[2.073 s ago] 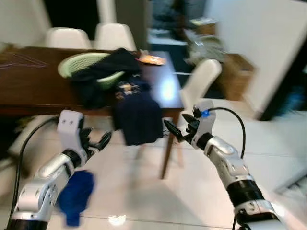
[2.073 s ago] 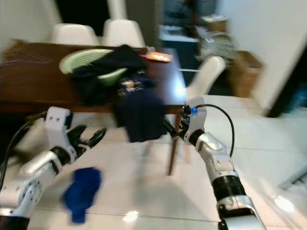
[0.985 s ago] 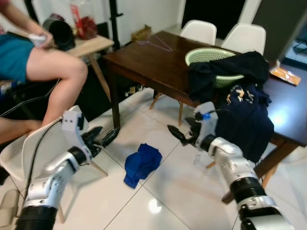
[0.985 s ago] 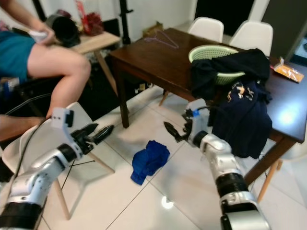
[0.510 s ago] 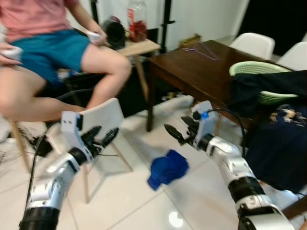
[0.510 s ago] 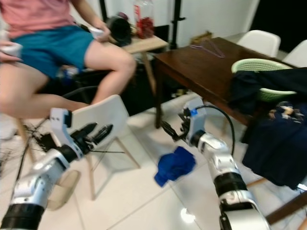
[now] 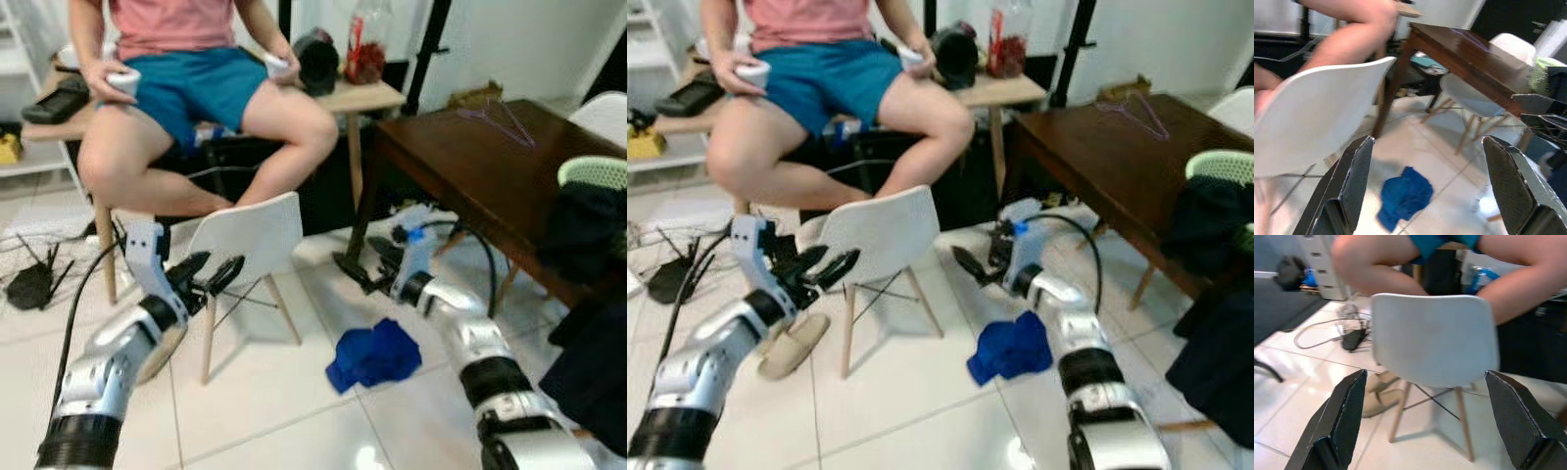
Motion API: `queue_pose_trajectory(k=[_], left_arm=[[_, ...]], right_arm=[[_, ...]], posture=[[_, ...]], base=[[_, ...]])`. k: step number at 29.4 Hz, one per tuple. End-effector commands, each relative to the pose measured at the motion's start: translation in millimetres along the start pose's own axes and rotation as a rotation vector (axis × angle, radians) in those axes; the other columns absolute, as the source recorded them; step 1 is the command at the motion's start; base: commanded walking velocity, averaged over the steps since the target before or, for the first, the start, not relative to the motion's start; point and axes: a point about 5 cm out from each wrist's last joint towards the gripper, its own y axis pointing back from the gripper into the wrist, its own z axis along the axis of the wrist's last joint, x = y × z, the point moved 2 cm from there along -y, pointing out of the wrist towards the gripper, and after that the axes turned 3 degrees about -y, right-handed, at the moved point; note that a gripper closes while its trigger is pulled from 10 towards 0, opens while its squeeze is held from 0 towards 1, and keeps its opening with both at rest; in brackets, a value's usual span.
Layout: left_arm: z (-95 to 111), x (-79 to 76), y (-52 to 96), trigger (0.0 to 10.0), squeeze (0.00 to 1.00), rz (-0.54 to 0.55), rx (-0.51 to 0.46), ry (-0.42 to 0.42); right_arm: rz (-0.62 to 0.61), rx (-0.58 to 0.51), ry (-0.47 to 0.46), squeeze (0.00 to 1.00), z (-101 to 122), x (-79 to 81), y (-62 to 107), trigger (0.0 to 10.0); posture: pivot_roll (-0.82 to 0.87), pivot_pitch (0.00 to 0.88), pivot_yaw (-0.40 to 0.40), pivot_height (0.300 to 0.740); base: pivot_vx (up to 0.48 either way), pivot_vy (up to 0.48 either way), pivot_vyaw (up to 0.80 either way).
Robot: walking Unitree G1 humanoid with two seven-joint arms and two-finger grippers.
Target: Hang hanger
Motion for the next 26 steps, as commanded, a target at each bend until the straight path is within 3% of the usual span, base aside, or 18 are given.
queue_pose_trajectory(k=[1, 26], left_arm=[[-3.8, -1.2, 0.5, 10.0, 0.00, -0.007, 0.014, 0.005], [-3.0, -9.0, 1.2, 10.0, 0.00, -0.069, 0.004, 0.010]], right_arm=[[-0.006, 0.012, -0.002, 0.00, -4.1, -2.3, 3.0, 10.0], [0.023, 0.005, -0.012, 0.00, -4.9, -0.5, 4.7, 10.0]], posture=[[0.04, 0.000, -0.067, 0.740], [0.02, 0.000, -0.068, 0.740]], base=[[0.000, 0.000, 0.79], [0.000, 0.000, 0.79]])
